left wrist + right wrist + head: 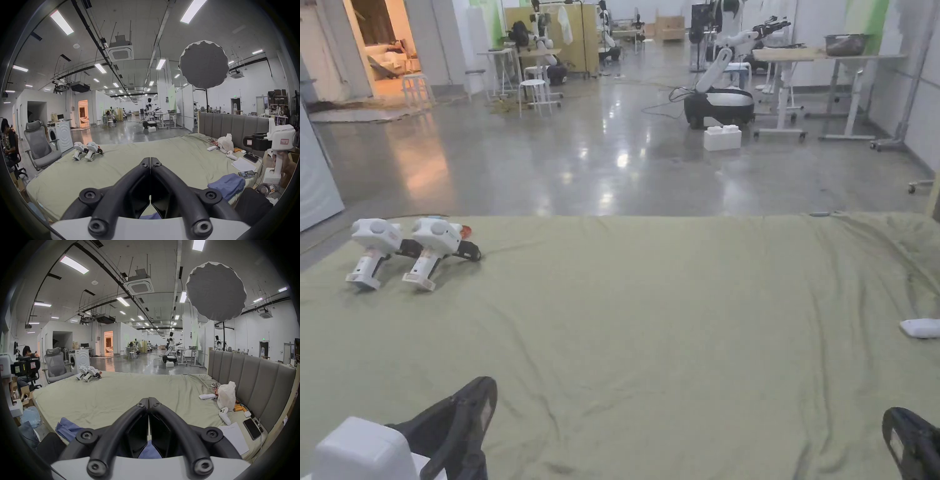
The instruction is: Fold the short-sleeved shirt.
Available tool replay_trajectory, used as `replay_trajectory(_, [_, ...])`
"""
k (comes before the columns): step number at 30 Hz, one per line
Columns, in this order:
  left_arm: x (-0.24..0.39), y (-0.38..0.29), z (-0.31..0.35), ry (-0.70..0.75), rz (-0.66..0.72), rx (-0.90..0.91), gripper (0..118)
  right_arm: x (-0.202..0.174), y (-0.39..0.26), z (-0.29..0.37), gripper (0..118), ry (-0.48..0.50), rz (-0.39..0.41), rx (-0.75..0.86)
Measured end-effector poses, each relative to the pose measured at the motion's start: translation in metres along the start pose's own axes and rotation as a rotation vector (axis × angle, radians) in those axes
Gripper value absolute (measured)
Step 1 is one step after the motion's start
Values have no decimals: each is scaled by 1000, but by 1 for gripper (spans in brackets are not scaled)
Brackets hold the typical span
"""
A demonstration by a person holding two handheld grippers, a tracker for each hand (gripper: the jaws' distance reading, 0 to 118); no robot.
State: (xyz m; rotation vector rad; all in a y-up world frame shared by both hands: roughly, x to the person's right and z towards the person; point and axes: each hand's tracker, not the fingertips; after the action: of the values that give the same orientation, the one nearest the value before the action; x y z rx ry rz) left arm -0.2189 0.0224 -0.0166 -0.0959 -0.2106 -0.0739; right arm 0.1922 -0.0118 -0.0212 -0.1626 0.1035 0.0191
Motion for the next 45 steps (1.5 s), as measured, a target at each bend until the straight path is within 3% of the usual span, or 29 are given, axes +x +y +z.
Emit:
replay_trajectory(6, [-17, -6, -5, 5, 45, -40, 0, 2, -3, -3, 0, -3, -6, -17])
replay_trajectory(7, [-25, -11, -8, 12, 81, -77, 4, 3, -5, -4, 0, 0, -12, -26])
replay_trajectory(8, [-36, -18, -15, 2, 133, -130, 18, 4, -9, -4, 0, 3, -18, -32])
replay_trajectory(9, [-48, -27, -23, -13, 194, -197, 40, 4, -12, -5, 0, 8, -22, -41])
replay_trajectory(10, [-66, -44, -33, -11, 285, -272, 77, 6, -16, -5, 0, 11, -30, -57])
replay_trajectory(11, [-82, -66, -41, -15, 374, -310, 95, 6, -20, -6, 0, 11, -38, -70])
replay_trajectory(14, [-130, -138, -62, -71, 629, -455, 100, 10, -34, -9, 0, 34, -101, -126])
replay_trajectory(19, [-173, -227, -79, 18, 892, -551, 97, 16, -47, -15, 0, 28, -164, -200])
replay_trajectory(22, [-184, -258, -85, -32, 958, -592, 97, 18, -49, -18, 0, 24, -181, -225])
replay_trajectory(24, [-191, -270, -88, -55, 1150, -555, 96, 18, -50, -20, 0, 20, -190, -236])
replay_trajectory(26, [-188, -276, -93, -99, 1202, -494, 87, 19, -50, -22, 0, 10, -206, -252])
replay_trajectory(27, [-184, -280, -99, -99, 1177, -521, 76, 19, -50, -23, 0, 6, -207, -254])
replay_trajectory(29, [-177, -281, -108, -46, 1135, -581, 25, 19, -49, -24, 0, -6, -210, -258])
replay_trajectory(31, [-175, -287, -115, -67, 1180, -594, 10, 21, -47, -23, 0, -8, -217, -259])
replay_trajectory(32, [-143, -271, -105, -63, 1210, -561, 6, 22, -46, -23, 0, -8, -220, -258])
replay_trajectory(36, [-150, -243, -92, 30, 1228, -467, 2, 25, -44, -22, 0, -18, -204, -265])
replay_trajectory(42, [-182, -166, -77, 126, 906, -422, 2, 30, -46, -23, 0, -14, -238, -263])
replay_trajectory(45, [-157, -120, -77, 86, 752, -426, 2, 31, -48, -26, 0, -10, -248, -262])
